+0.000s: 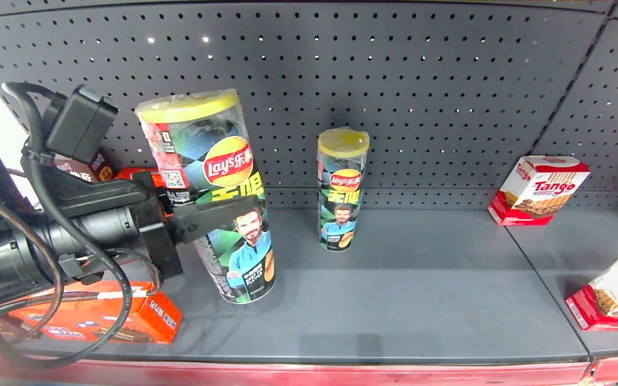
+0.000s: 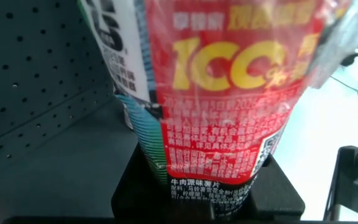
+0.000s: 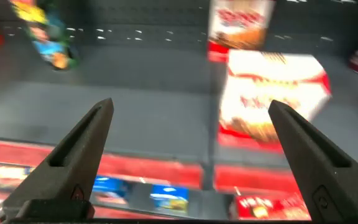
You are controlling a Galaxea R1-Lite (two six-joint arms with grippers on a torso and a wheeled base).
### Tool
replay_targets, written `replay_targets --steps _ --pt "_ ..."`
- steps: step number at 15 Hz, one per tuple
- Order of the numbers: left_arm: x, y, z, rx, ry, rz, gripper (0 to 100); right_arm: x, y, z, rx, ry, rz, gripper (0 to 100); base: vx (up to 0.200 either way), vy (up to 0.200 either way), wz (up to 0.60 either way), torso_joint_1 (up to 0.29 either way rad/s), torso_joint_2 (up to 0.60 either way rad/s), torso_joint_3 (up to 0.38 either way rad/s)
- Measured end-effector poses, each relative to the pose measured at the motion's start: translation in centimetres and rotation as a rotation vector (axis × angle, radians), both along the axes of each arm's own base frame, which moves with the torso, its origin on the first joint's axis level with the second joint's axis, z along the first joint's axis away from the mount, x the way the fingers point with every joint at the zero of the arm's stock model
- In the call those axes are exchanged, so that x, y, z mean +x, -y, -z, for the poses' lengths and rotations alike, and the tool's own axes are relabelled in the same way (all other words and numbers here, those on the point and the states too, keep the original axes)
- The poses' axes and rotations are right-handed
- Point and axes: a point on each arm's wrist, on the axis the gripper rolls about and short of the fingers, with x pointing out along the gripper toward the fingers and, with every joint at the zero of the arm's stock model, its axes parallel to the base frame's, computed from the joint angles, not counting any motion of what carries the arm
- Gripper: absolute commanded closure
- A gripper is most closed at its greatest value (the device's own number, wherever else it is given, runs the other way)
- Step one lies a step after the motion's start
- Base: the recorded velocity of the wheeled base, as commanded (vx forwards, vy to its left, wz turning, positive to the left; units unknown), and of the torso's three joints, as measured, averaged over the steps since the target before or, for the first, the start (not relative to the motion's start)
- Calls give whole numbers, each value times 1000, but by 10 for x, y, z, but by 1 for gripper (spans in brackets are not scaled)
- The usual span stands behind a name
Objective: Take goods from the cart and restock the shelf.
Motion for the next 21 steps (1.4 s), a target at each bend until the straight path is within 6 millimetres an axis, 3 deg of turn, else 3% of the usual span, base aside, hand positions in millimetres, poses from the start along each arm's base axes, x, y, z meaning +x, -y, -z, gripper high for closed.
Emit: replay_targets --steps 3,7,12,15,21 --pt "-1 -1 3 0 1 -3 100 40 -9 -35 -9 -70 -141 0 0 0 0 0 0 0" --pt "-5 -5 10 8 -18 -10 100 104 -31 -59 -72 -68 -369 0 0 0 0 0 0 0" --pt "-4 -6 8 6 -13 -17 100 181 -59 -64 -76 -56 -552 0 0 0 0 0 0 0" --pt "-3 -6 7 4 -10 -17 100 207 -79 -64 -100 -40 -716 0 0 0 0 0 0 0" --pt "-2 -6 5 -13 -28 -20 100 257 -99 -66 -129 -10 -960 0 0 0 0 0 0 0"
